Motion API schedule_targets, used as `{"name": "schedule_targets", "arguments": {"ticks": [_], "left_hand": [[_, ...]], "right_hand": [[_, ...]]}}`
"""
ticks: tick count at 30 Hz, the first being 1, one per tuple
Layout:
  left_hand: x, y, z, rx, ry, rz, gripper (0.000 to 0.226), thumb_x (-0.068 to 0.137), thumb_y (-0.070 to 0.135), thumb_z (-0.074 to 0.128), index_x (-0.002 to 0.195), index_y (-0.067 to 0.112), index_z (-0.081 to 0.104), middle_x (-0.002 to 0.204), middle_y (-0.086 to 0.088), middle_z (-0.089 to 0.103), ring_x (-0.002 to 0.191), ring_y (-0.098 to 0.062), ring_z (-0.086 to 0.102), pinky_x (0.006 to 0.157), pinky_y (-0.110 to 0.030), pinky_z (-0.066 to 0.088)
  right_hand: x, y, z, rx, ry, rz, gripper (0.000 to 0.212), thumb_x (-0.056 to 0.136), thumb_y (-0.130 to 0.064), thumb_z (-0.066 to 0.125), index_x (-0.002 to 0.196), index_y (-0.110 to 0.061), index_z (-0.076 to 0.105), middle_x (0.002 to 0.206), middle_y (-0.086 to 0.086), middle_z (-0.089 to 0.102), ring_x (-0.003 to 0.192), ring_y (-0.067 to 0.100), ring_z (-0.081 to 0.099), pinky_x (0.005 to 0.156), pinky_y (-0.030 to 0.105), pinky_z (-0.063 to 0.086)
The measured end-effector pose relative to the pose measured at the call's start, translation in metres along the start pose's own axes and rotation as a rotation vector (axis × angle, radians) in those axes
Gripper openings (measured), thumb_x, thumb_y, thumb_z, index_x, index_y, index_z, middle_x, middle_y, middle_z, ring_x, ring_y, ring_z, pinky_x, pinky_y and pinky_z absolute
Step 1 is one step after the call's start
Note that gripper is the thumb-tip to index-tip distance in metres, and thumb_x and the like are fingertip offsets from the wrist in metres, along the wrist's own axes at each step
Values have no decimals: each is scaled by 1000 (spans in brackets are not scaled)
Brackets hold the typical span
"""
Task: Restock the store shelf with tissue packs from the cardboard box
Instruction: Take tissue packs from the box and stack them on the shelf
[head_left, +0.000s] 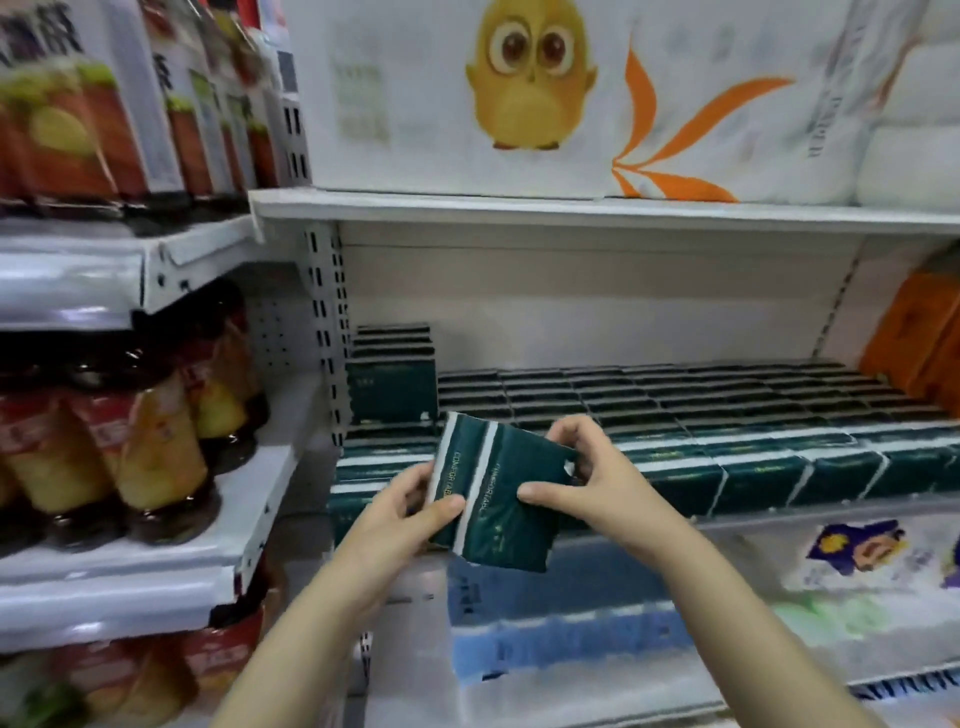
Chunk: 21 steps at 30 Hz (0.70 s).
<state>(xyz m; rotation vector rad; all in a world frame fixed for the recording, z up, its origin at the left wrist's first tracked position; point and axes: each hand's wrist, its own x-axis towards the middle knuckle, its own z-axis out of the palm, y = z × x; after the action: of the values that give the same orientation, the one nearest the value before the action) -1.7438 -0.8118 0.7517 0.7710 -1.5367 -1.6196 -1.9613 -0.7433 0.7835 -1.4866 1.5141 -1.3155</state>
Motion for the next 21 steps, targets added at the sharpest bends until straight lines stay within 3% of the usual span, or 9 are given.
{"name": "schedule_targets", "arguments": {"ticks": [3,6,9,12,14,17,19,21], "left_hand": [[9,9,-28,67,93,53,32,91,14,63,121,22,60,116,3,70,111,-17,65,103,-47,46],[20,12,-50,55,294,118,28,93,13,61,116,27,57,117,3,68,110,-18,63,103,-48,46],[26,18,-60,-12,473,230,47,95,4,54,131,28,36,133,0,54,122,-18,54,105,-38,43],[29,21,-72,-16,577,283,76,94,-5,50,144,39,13,146,-1,40,130,-18,46,108,-36,39],[31,21,-79,-8,617,280,89,93,-9,49,146,46,4,152,-6,33,132,-19,44,106,-32,38],[31,22,-86,21,646,300,97,92,-7,50,145,55,-1,159,-1,20,140,-16,34,115,-41,29],[32,23,-87,-11,664,301,94,92,-9,47,146,53,0,158,3,21,139,-14,34,115,-38,28],[33,22,-88,-51,679,291,95,92,-8,47,136,66,6,155,3,28,136,-17,39,113,-47,33]], "right_hand": [[25,-5,17,122,27,-14,41,76,-13,82,102,-18,50,104,1,63,85,9,62,71,25,51],[46,-10,33,219,41,-20,44,77,-18,78,115,-28,59,113,-1,66,98,9,67,76,27,55],[65,-6,47,410,91,11,39,82,-18,71,120,-19,62,116,3,70,106,20,68,86,41,57],[83,-1,59,551,186,62,33,88,-7,66,119,-13,58,113,5,72,104,22,69,86,40,56],[91,3,66,523,215,74,38,86,-7,69,120,-16,56,110,4,73,103,20,69,89,37,54],[102,8,75,385,200,85,47,84,-12,74,125,-20,53,110,-1,72,101,13,69,88,28,50],[108,9,80,322,172,87,48,83,-13,75,125,-23,52,113,-1,71,103,12,68,90,30,50],[113,9,85,270,147,91,48,83,-16,75,123,-24,52,116,0,69,105,15,66,95,35,51]]}}
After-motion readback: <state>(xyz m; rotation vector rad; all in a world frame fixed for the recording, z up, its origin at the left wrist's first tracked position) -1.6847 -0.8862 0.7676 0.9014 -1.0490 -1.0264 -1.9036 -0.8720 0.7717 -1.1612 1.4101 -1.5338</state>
